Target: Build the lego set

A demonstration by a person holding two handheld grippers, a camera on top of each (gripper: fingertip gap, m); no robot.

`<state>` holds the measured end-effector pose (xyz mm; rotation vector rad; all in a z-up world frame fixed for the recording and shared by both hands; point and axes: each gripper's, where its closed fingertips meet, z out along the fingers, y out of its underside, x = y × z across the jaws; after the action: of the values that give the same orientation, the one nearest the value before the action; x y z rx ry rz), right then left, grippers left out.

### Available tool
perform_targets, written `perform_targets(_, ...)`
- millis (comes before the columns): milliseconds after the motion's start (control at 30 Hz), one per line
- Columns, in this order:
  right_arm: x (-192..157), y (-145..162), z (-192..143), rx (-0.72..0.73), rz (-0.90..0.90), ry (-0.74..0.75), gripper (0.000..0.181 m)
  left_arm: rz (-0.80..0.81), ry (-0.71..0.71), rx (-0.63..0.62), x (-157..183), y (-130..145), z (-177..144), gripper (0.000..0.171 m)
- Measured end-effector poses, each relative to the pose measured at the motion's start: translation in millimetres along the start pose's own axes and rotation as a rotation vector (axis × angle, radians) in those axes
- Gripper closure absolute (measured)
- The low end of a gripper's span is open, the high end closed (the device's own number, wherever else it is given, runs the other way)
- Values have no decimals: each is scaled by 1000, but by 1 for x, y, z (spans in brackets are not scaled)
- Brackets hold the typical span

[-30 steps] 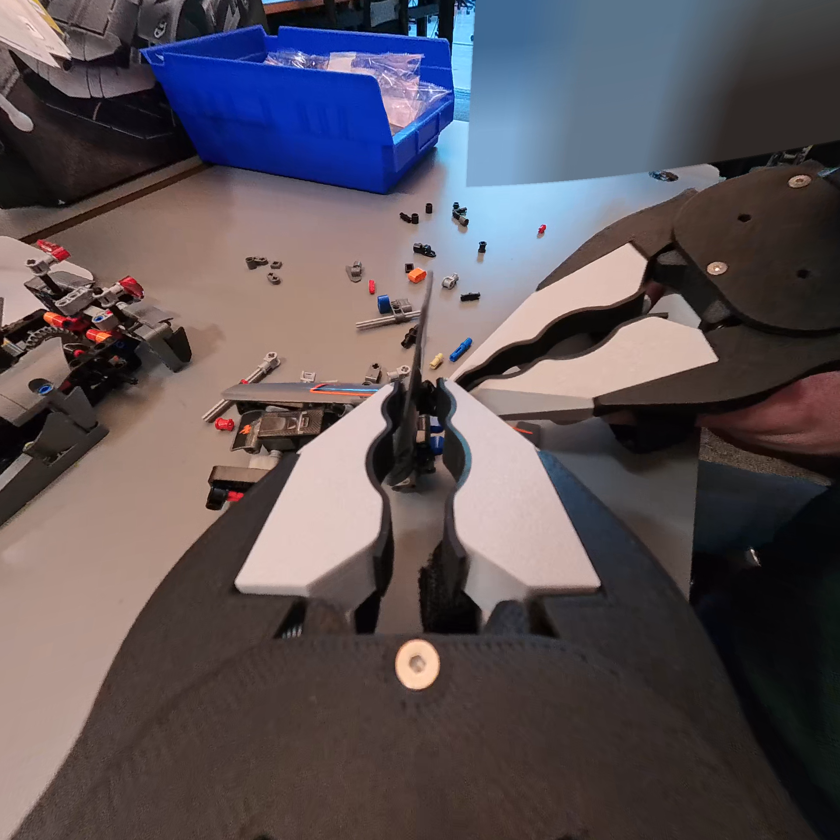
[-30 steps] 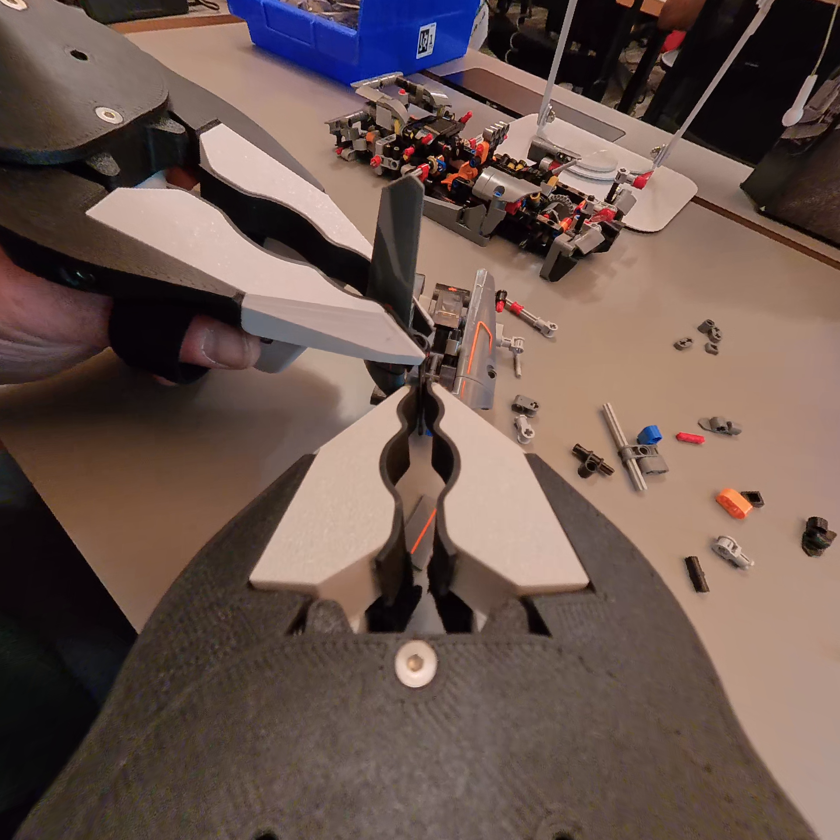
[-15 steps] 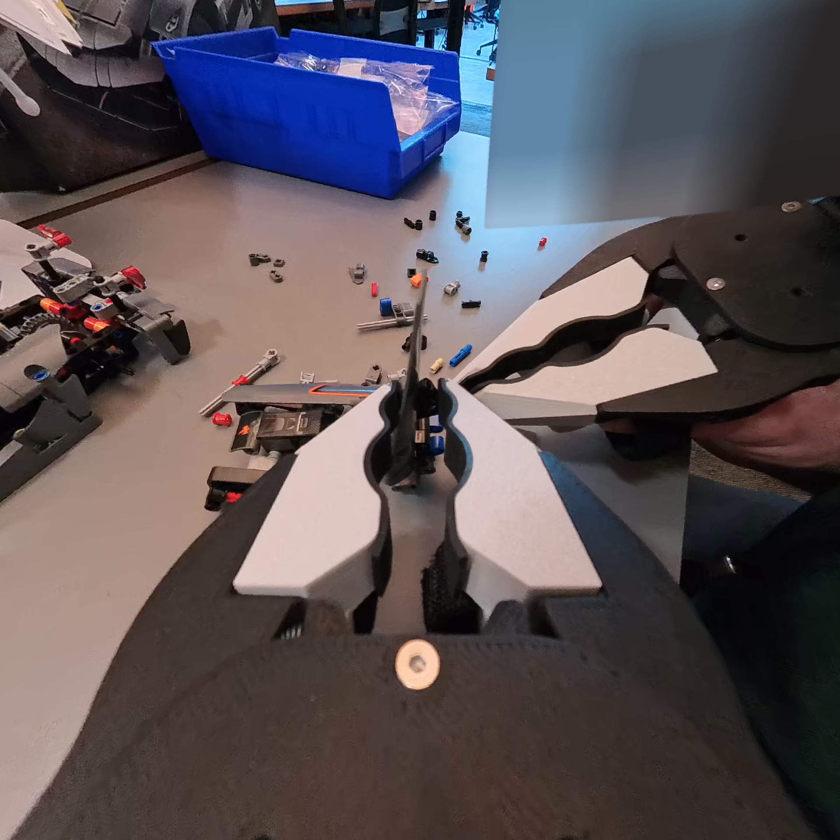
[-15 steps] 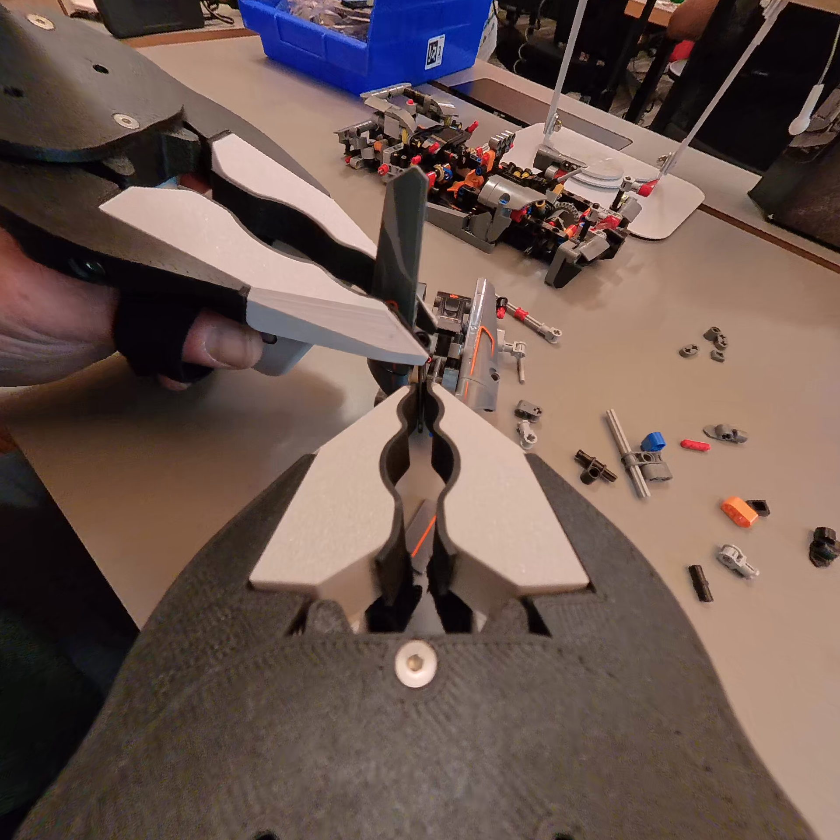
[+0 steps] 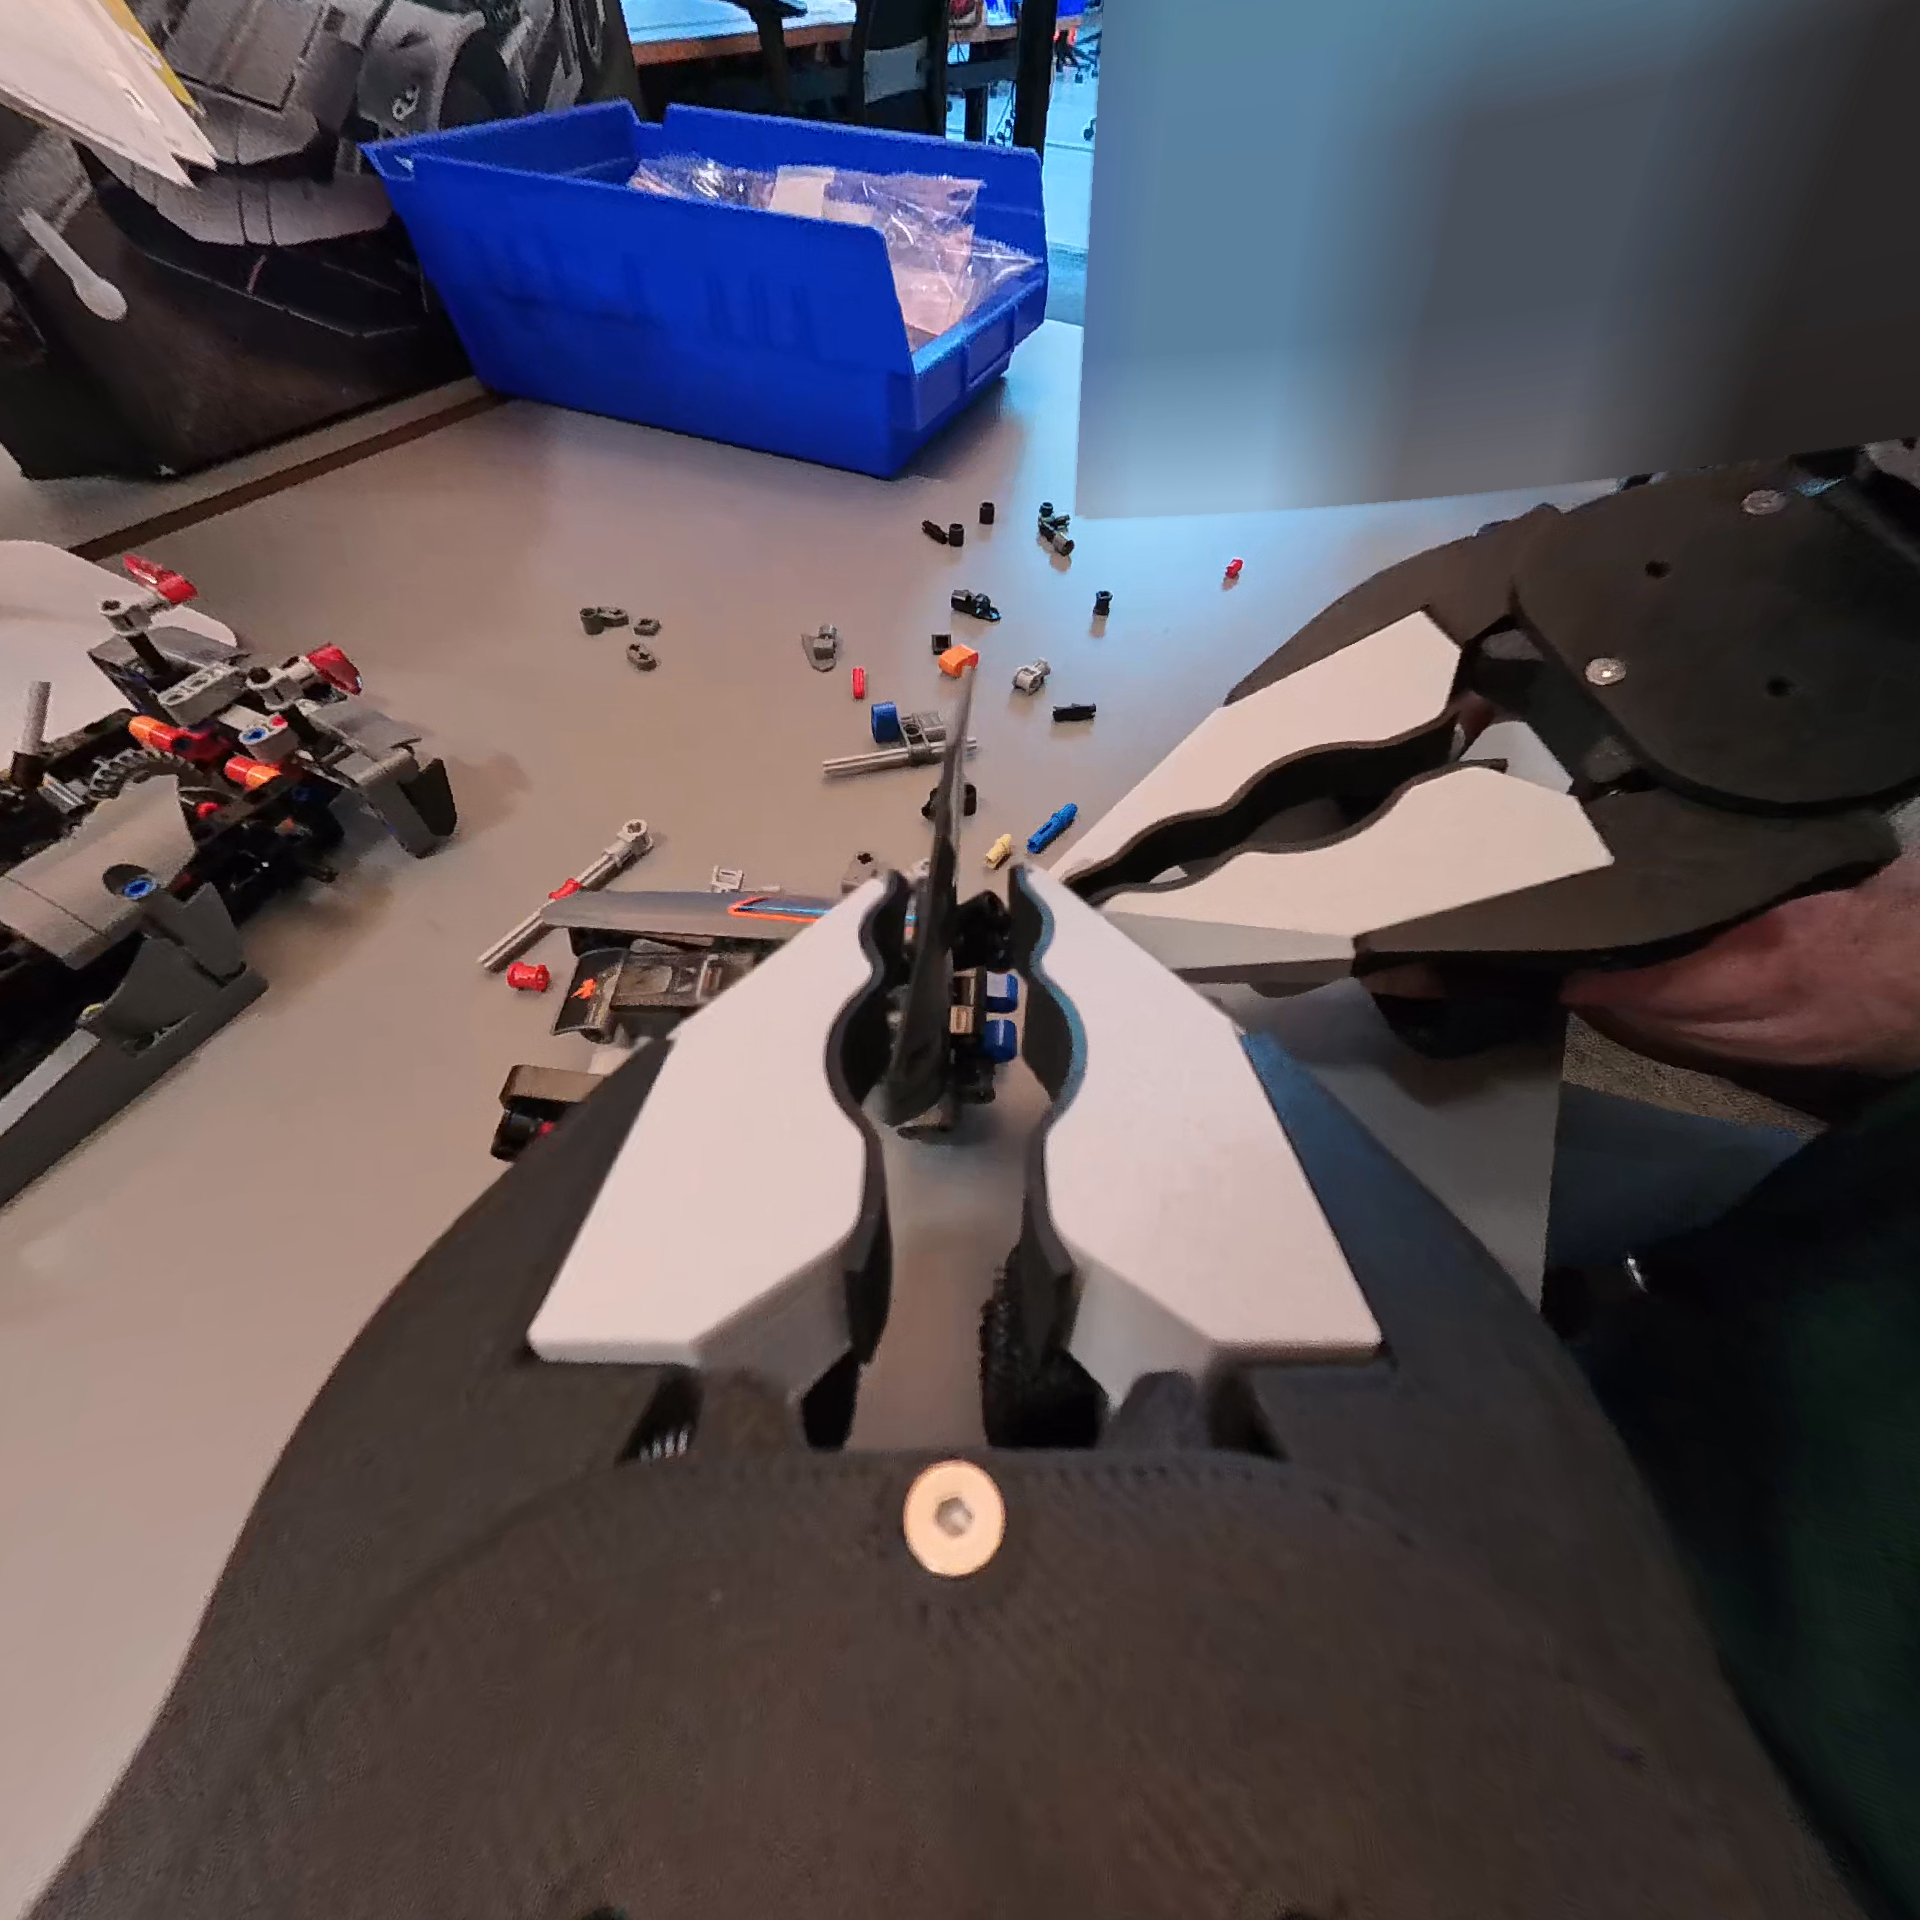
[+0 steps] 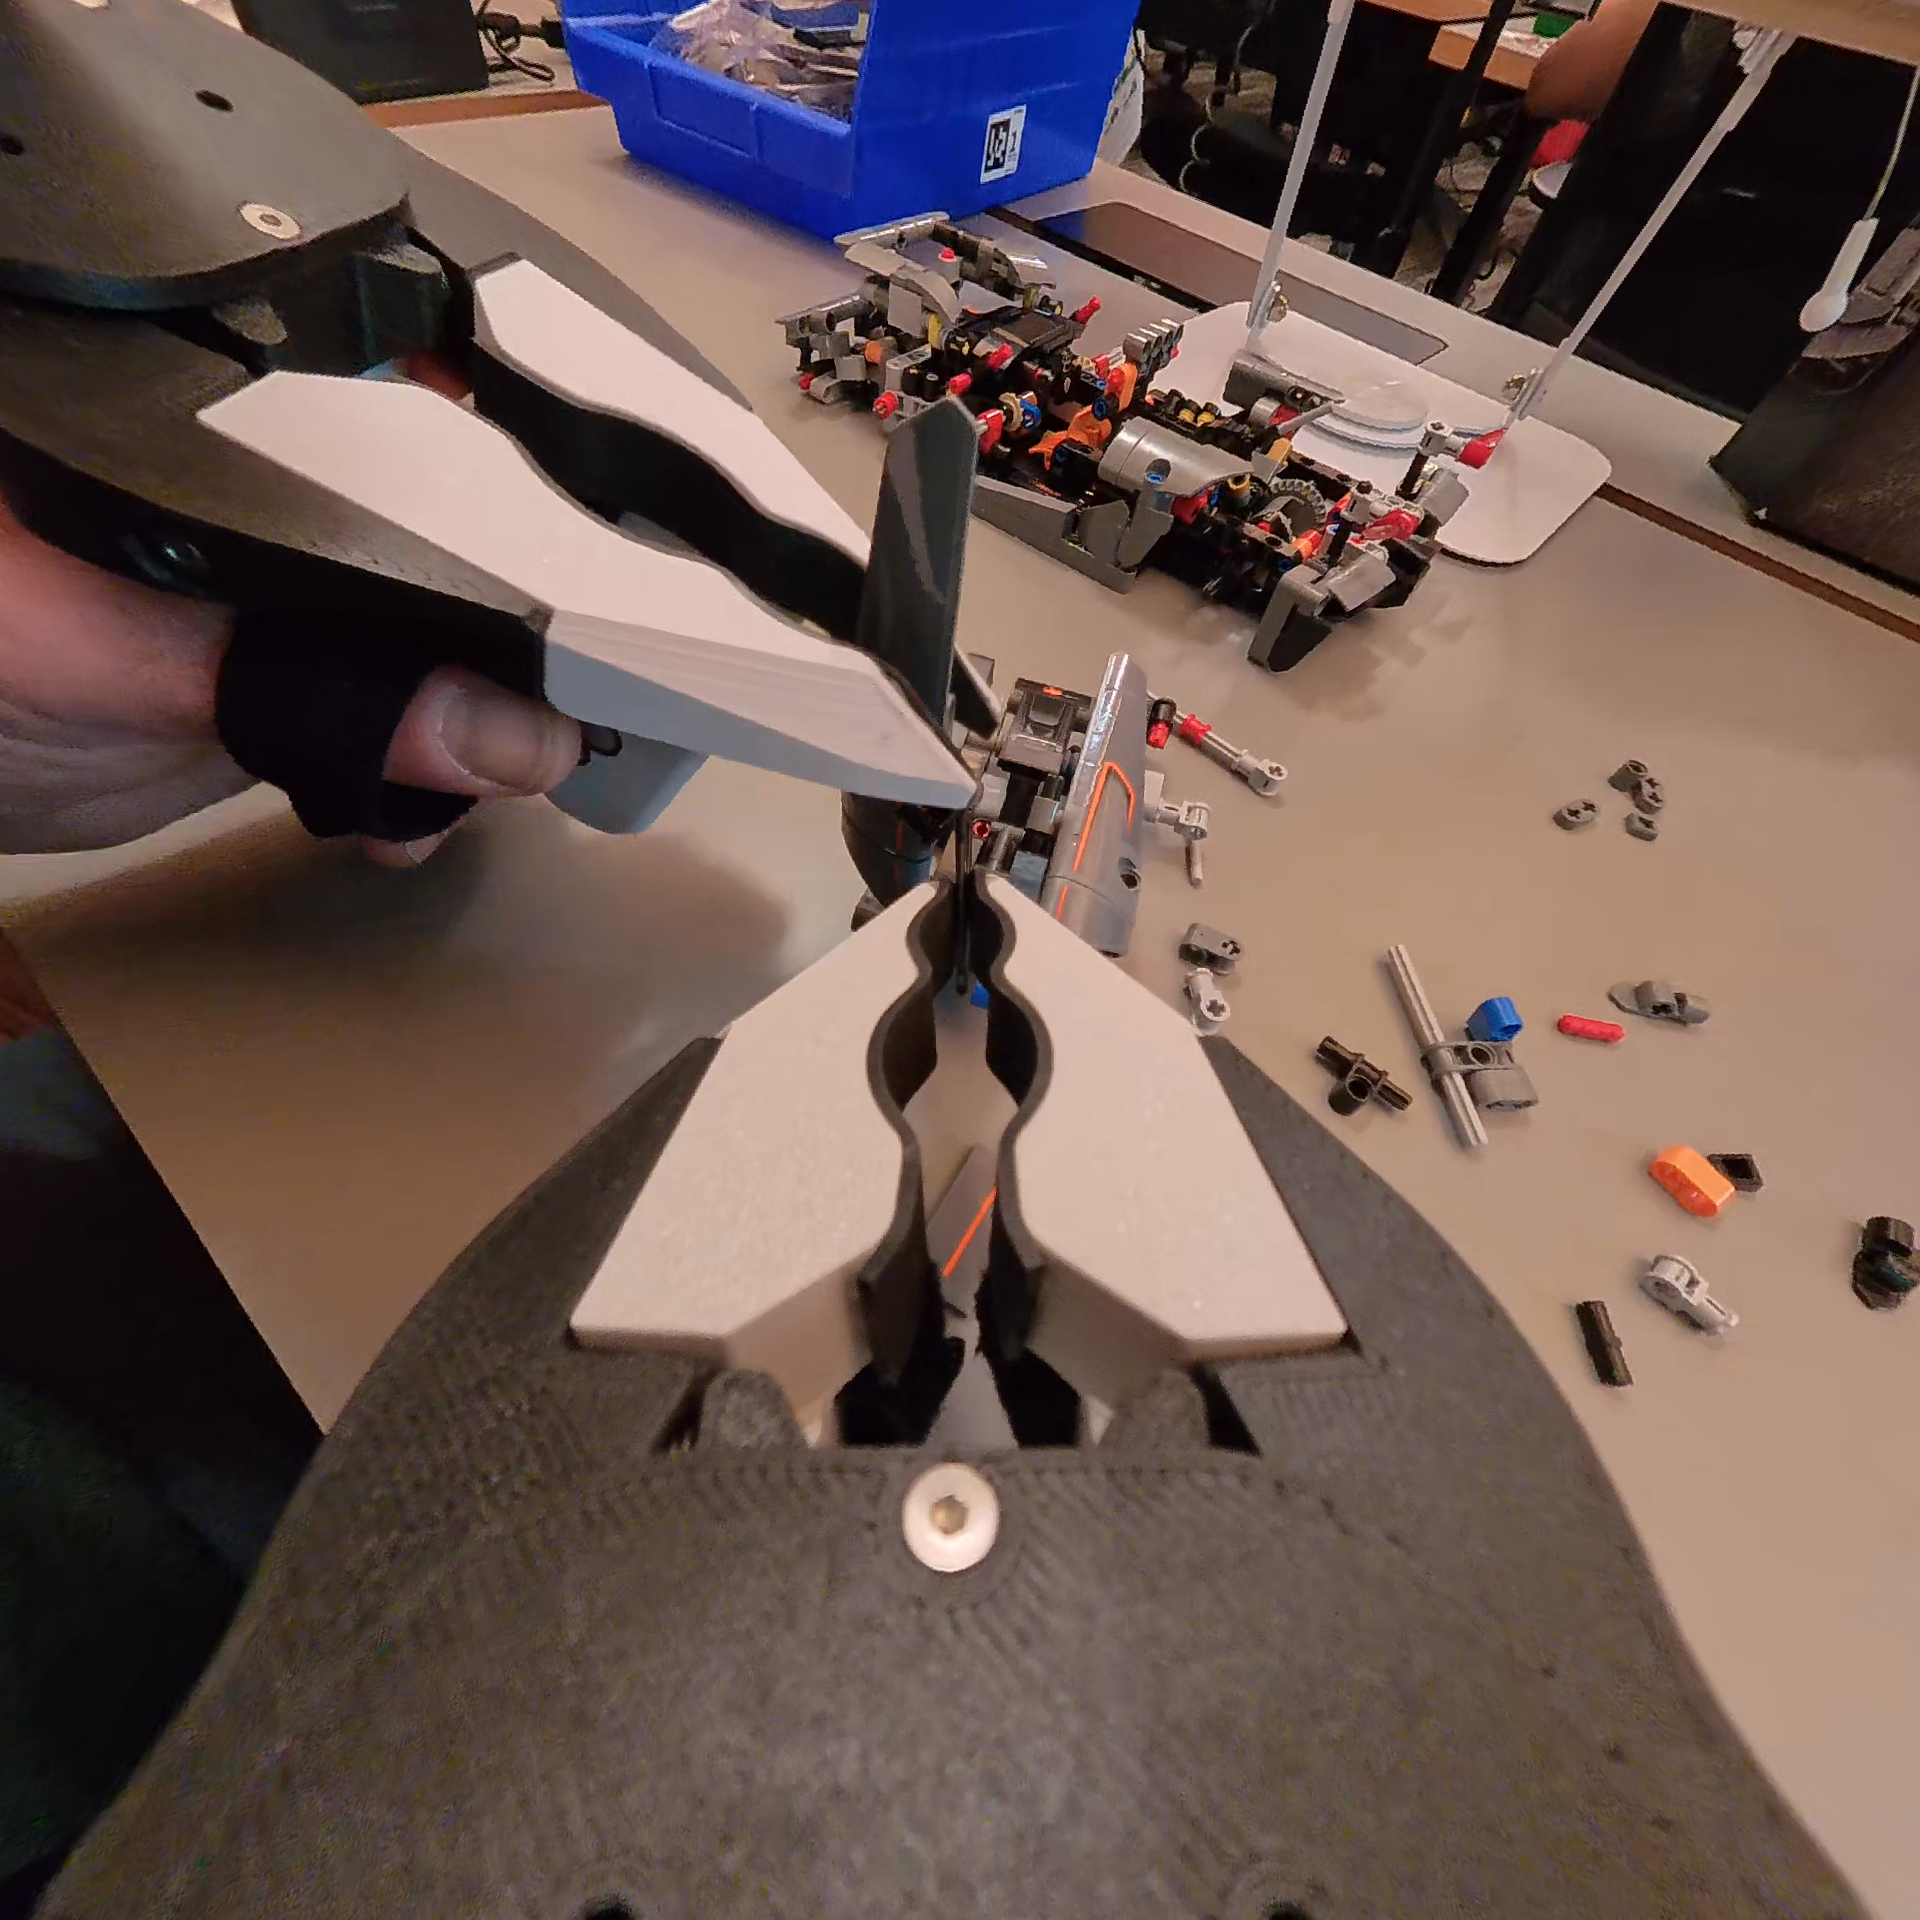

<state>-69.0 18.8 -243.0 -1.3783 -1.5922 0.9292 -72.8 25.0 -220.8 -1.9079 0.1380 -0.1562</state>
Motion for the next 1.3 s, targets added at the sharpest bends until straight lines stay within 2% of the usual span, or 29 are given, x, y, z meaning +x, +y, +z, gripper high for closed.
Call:
perform_targets(200,0,0,0,3,1,2,181,11,-10,-10,-1,2,1,160)
perform_targets(767,0,-1,-2,9,5,-5,181,90,-51,-20,-1,3,1,161)
perform_targets(1300,-7,-6,-6,59,-85,-83,181,-6,59,27,3,2,-7,162)
